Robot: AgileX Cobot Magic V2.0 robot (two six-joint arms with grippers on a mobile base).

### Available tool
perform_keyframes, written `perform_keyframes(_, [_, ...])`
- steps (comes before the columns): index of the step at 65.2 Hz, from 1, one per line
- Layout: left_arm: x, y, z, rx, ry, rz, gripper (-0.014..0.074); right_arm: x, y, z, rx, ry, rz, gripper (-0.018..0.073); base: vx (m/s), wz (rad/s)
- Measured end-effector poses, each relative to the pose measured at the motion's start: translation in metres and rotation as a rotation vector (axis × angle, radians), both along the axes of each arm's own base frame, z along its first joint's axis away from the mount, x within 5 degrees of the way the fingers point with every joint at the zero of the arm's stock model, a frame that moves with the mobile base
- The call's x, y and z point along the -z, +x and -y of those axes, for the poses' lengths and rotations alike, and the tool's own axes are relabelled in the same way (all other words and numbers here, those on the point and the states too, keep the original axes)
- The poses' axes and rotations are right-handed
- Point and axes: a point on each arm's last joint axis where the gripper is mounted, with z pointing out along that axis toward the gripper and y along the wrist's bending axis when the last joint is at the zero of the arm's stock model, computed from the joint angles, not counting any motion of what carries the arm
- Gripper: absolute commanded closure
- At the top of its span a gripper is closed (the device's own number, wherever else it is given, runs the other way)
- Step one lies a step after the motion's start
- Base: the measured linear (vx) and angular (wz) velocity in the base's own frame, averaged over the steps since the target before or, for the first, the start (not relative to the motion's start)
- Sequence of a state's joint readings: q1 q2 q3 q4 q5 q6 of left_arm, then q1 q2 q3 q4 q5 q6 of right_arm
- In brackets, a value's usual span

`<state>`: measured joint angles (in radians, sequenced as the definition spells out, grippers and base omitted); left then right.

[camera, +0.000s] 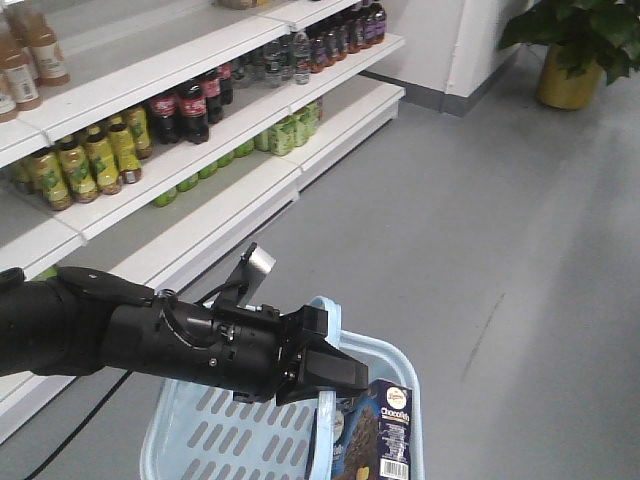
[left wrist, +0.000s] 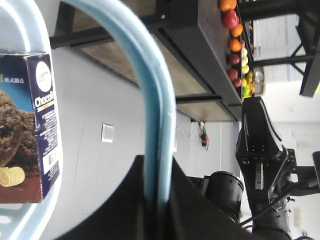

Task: Left arm holds basket, right arm returns cookies
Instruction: 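Hold the basket with the left gripper while turning past the potted plant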

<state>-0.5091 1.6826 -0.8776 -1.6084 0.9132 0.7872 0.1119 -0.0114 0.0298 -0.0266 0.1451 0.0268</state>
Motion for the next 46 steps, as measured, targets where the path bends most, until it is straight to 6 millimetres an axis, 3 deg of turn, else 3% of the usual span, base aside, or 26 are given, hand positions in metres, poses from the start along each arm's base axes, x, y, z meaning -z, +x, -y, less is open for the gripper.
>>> perform_keyframes(46, [0.0, 0.0, 0.0, 0.0, 0.0, 0.0, 0.0603, 0.0, 0.0, 0.0, 0.0, 0.0, 0.0, 0.0567, 0.1, -0.38])
